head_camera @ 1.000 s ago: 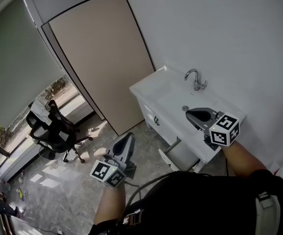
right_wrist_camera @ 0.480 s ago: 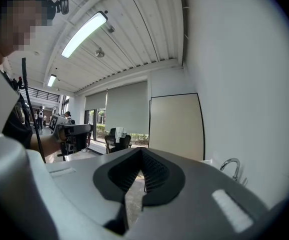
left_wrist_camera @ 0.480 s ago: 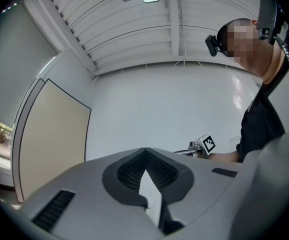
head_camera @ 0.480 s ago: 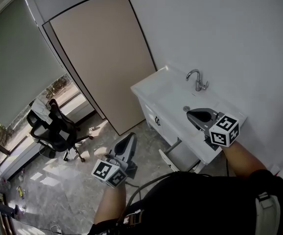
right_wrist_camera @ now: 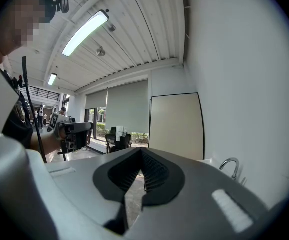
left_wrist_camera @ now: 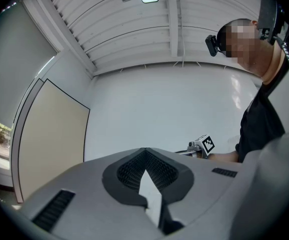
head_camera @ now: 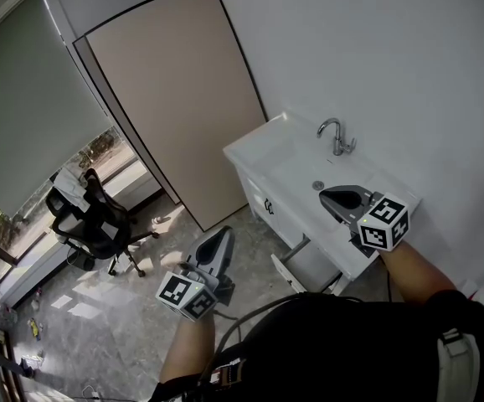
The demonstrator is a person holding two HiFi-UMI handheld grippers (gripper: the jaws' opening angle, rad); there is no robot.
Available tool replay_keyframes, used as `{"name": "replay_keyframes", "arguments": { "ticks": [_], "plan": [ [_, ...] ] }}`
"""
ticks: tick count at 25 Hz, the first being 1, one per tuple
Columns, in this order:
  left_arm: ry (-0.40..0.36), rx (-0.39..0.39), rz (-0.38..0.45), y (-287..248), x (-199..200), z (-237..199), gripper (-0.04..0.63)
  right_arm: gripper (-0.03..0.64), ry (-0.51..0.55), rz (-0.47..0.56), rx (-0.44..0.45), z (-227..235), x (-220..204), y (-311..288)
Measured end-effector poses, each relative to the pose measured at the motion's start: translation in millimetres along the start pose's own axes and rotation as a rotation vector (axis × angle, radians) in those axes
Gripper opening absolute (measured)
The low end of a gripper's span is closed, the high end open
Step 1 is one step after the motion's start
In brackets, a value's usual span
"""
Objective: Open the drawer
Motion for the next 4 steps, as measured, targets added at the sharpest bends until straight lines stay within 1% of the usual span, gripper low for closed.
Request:
{"name": "replay_keyframes", "arguments": {
  "ticks": [4],
  "plan": [
    [-0.009,0.014,-0.015,7.8,-3.4,0.8,0.002,-0.003,0.005,-0.002,0.002,-6.5,1.5,4.6]
  ]
}}
Point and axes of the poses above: the fingertips, and each gripper's own axes: y backward along the fingers, z to its right, x out of its top, the point moved 2 cm from there along y, backward along the fingers, and after that the axes turned 11 degrees about y, right-handed, at the moved point
